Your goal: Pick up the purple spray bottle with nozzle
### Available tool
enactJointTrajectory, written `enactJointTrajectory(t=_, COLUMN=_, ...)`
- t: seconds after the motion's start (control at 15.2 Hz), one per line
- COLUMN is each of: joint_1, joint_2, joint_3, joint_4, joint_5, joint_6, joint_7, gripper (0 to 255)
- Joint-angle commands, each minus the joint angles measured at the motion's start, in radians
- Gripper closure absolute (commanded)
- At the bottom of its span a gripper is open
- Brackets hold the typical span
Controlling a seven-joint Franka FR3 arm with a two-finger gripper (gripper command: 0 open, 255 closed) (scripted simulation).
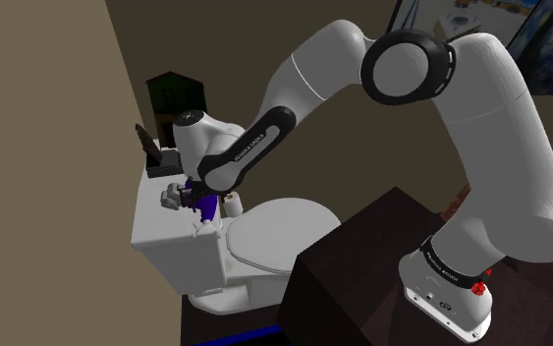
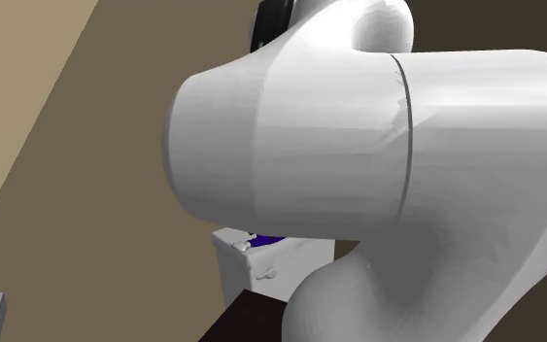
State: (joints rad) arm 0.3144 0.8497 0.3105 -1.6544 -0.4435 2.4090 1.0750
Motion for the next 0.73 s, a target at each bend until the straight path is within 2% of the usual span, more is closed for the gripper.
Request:
enactJointTrajectory(t=0.0, joint_1=0.006, joint_2=0.022, joint_3=-0.007, joint_4=0.008, joint_5=-0.006, joint_6=0.014, joint_7=0.005, gripper=0)
enactJointTrajectory(t=0.2, joint_1=0.01, joint_2=0.039, joint_3=-0.013, joint_4=0.016, joint_5=-0.011, joint_6=0.024, joint_7=0.008, gripper=0)
enactJointTrajectory(t=0.26, joint_1=0.01, joint_2=0.041, joint_3=-0.013, joint_4=0.018, joint_5=-0.011, joint_6=0.025, joint_7=0.007, gripper=255)
enactJointTrajectory(t=0.66, joint_1=0.009, joint_2=0.04, joint_3=-0.013, joint_4=0.016, joint_5=-0.011, joint_6=0.025, joint_7=0.008, gripper=255)
